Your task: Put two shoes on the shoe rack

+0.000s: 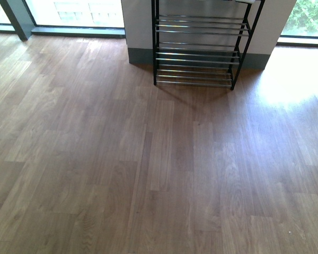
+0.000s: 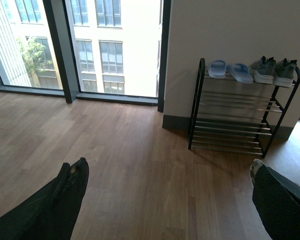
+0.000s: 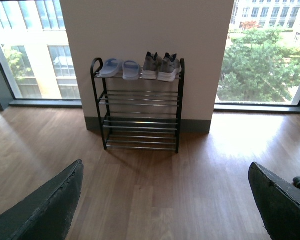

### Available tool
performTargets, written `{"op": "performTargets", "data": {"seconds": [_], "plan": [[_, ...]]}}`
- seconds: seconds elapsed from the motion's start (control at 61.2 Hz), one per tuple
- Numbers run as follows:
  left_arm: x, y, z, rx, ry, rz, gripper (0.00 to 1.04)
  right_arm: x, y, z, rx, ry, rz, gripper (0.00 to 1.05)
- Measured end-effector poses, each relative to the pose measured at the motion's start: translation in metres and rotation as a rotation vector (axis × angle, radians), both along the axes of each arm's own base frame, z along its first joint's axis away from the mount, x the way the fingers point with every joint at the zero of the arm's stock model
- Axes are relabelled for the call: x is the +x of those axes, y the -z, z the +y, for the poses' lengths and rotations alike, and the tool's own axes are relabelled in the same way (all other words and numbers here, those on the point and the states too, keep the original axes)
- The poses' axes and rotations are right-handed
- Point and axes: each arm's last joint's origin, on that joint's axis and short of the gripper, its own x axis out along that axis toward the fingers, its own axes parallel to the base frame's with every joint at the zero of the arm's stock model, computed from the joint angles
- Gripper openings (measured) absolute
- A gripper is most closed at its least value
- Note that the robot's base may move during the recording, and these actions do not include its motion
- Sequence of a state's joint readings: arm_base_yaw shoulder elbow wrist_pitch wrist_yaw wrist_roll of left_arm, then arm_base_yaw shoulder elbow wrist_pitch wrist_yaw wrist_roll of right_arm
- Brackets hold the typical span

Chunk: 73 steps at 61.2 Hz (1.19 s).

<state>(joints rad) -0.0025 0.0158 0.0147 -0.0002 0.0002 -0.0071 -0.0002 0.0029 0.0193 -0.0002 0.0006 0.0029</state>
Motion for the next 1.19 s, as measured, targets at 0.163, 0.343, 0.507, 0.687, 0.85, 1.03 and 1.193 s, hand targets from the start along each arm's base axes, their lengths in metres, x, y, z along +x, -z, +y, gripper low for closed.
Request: {"op": "performTargets", "data": {"seconds": [0.163, 0.343, 0.507, 0.687, 0.85, 1.03, 1.193], "plan": [[0.0, 0.0, 0.0, 0.0, 0.0, 0.0, 0.95, 0.0, 0.0, 0.0, 0.0, 0.0, 0.0, 0.96], [0.0, 0.0, 0.0, 0.0, 0.0, 0.0, 0.95, 0.0001, 0.0001, 0.0, 0.0, 0.0, 0.001, 0.96], [0.0, 0.0, 0.0, 0.0, 0.0, 0.0, 0.95, 0.0001, 0.0001, 0.0, 0.0, 0.0, 0.001, 0.96], [0.0, 0.0, 0.0, 0.0, 0.0, 0.0, 0.95, 0.0001, 0.0001, 0.0, 0.0, 0.0, 0.001, 0.96], [0.0, 0.0, 0.0, 0.001, 0.0, 0.0, 0.95, 0.0001, 0.0001, 0.0, 0.0, 0.0, 0.001, 0.96], [0.0, 0.0, 0.0, 0.0, 0.0, 0.0, 0.95, 0.0001, 0.0001, 0.0, 0.0, 0.0, 0.001, 0.96], [0.0, 0.0, 0.0, 0.0, 0.0, 0.0, 0.95, 0.0001, 0.0001, 0.0, 0.0, 0.0, 0.001, 0.96]]}}
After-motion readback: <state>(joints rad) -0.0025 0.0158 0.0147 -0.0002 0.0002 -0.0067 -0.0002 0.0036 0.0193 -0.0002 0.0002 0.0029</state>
